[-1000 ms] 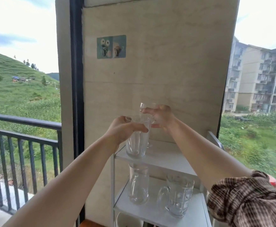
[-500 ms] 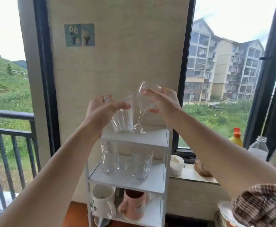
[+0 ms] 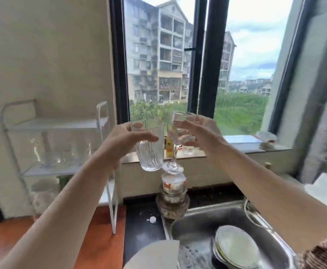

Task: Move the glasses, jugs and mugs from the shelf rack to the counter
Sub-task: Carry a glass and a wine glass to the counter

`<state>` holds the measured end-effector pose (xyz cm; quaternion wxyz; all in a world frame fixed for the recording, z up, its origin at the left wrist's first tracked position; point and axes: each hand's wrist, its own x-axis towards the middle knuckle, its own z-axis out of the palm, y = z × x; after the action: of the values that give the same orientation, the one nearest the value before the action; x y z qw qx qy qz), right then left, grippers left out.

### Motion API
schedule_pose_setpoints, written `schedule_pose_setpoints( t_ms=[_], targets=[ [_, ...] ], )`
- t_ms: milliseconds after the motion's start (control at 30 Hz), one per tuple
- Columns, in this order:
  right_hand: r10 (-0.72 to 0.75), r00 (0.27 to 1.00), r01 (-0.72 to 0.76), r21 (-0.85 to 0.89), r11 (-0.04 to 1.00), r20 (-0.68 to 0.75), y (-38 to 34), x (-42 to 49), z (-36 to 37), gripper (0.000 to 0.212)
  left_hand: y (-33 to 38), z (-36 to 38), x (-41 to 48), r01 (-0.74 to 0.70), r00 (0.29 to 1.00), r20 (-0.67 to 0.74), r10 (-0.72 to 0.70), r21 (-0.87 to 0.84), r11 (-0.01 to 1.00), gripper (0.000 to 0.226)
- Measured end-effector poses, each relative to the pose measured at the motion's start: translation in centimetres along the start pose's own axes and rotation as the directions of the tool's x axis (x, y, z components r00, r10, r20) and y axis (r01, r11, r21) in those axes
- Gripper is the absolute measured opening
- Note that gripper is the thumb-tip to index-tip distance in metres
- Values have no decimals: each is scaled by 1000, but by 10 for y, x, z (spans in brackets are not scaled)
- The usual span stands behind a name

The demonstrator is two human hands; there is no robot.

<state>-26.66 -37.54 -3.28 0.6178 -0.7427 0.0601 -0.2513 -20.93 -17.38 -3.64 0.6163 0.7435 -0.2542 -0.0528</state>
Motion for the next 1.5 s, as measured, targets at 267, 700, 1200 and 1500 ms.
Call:
schedule_pose_setpoints(
  t_ms=[267,700,1200,1500],
  targets=[
    [142,963,-158,-50,986,-228,40,-139,-198,54,1,205,-56,-16,940,341,29,-39,999,31],
    [237,637,-410,-62,910,-733,63,-345,-463,61,41,534,-133,-55,616,779,121,-111,992,55],
    [263,216,-574,95,813,-940,115,-507,-739,69,78,907,-235,20,226,966,128,-136,990,56],
    [257,46,-609,177,773,-965,142,-588,-859,83,92,1059,-296,35,148,983,112,-119,992,55]
  ],
)
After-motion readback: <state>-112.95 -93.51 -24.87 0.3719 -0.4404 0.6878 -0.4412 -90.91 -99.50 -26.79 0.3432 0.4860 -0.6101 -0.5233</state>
